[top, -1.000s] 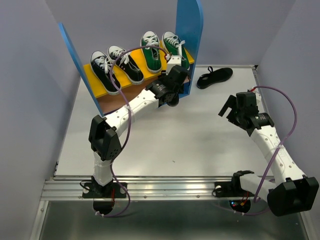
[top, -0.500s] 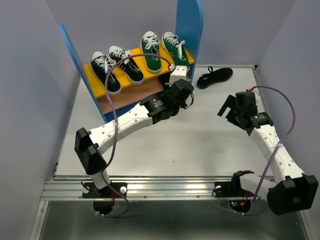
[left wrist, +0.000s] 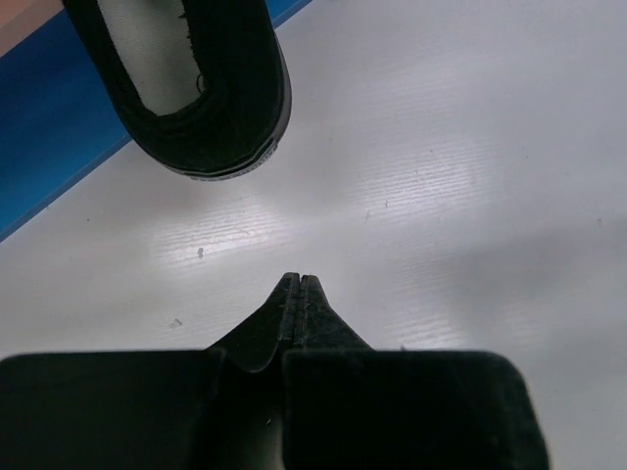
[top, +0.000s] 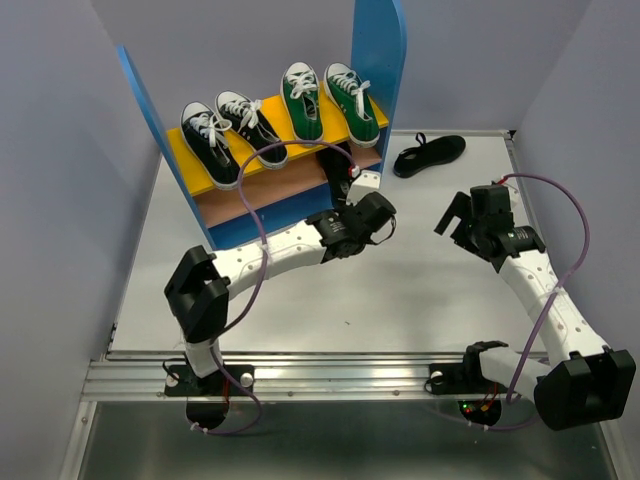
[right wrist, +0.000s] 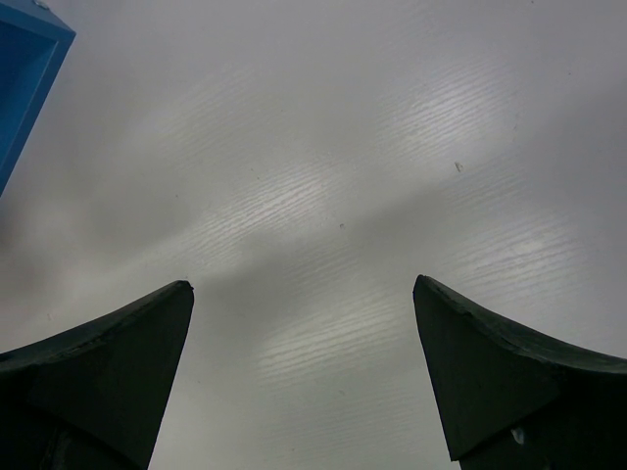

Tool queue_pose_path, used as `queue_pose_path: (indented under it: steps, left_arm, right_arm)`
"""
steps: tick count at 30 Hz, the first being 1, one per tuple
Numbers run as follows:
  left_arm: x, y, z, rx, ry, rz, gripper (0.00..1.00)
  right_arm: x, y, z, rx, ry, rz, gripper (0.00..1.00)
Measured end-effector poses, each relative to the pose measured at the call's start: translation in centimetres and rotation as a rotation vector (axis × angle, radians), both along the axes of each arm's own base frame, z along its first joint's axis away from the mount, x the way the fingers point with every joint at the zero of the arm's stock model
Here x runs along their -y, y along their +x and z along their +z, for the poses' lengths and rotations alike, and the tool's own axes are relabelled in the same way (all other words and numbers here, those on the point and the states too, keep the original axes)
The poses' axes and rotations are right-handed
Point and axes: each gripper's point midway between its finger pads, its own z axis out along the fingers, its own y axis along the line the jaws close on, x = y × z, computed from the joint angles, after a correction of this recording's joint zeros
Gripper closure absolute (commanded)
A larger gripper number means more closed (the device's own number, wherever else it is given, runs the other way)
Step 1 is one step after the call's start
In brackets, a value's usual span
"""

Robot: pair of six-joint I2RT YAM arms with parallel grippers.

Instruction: Place and organize the shoes onto the shoe shelf

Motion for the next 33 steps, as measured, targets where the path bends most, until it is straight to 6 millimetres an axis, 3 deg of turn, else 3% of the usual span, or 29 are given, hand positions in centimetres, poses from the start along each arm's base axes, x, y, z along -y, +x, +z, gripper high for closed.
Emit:
queue_pose_path:
  steps: [6,11,14,19,33]
  left_arm:
    - [0.5,2.0,-2.0,0.011,0.050,0.004,1.00]
    - [-0.7,5.0,-2.4,0.021,0.070,0.030,1.00]
    - [-1.4,6.8,-1.6,0.040,0.080,0.043,1.00]
    - [-0.3,9.4,-0.1,0.093,0.069,0.036,1.00]
    - [0.7,12.6,1.0,0.124,0.063,0.032,1.00]
  right_arm:
    - [0.0,0.0,0.0,0.001,-0.001,0.000,0.00]
    - [0.0,0.0,0.0,0.002,-0.001,-0.001,0.00]
    - [0.0,0.0,0.0,0.001,-0.001,-0.001,0.00]
    - [0.0,0.0,0.0,0.002,-0.001,-0.001,0.00]
    - [0.0,-0.1,0.2,0.007,-0.001,-0.001,0.00]
